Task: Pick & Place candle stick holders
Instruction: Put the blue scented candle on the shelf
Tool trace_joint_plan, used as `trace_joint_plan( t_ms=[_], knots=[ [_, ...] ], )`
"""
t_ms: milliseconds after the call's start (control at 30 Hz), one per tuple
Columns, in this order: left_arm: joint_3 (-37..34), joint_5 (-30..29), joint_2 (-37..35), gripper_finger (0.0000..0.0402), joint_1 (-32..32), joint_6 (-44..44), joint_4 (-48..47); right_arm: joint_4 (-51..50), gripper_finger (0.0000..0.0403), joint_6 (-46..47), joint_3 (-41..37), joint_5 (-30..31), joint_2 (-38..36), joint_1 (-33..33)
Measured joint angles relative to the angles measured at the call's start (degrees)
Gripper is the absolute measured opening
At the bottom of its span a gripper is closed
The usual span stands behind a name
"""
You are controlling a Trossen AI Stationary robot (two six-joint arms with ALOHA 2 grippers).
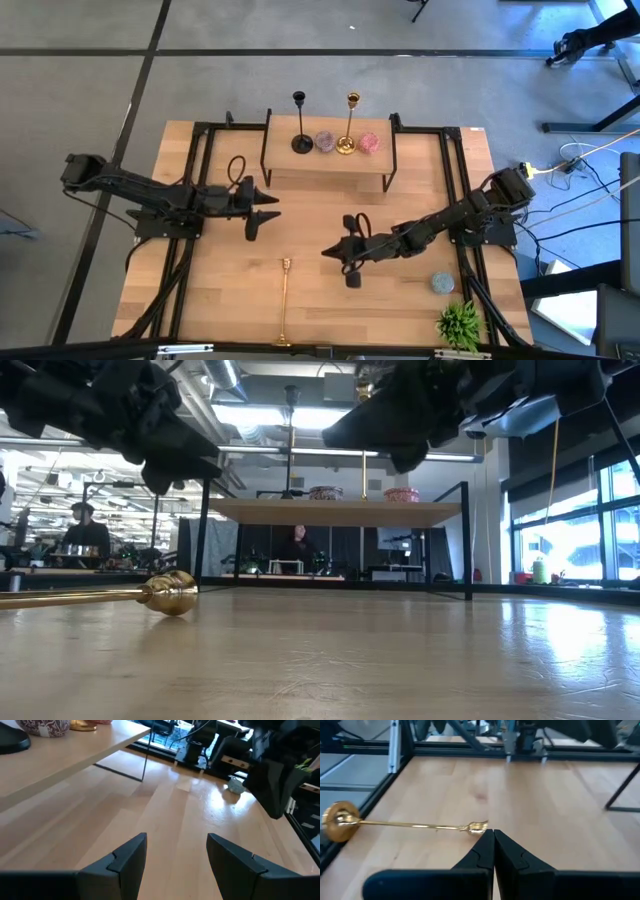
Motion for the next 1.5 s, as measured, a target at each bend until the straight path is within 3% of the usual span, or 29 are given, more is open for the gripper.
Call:
trace_joint_plan(
  t_ms=[300,567,700,867,1067,1367,1500],
  knots=[
    [-0.02,-3.06,0.69,0.0203,-0.92,0.00,-0.26,-5.27,0.0005,5.04,0.00,-7.80,0.00,-2.72],
    [-0.02,-3.08,3.52,0.0203,-0.92,-0.19,-0.63,-25.30,0.0013,20.73,0.03,-21.87,0.00,-7.53],
    [-0.02,-3.33,5.74,0.0203,-0.85,-0.20,-0.66,-39.92,0.0030,25.10,3.62,-27.65,0.00,-7.57],
    [-0.02,-3.72,8.58,0.0203,-0.85,-0.24,-0.63,-63.24,0.0059,28.97,11.70,-27.20,0.00,-4.87],
    [-0.02,-3.42,11.08,0.0203,-0.85,-2.41,-0.42,-84.62,0.0107,35.10,21.59,-21.62,-0.07,0.70],
    [-0.02,-2.05,12.14,0.0203,-0.85,-2.45,2.12,-97.10,0.0187,59.59,22.59,-19.84,-0.07,11.48],
    [-0.02,-1.99,12.15,0.0203,-0.85,-1.21,2.51,-103.25,0.0200,71.71,22.47,-20.05,-0.07,16.28]
  ],
)
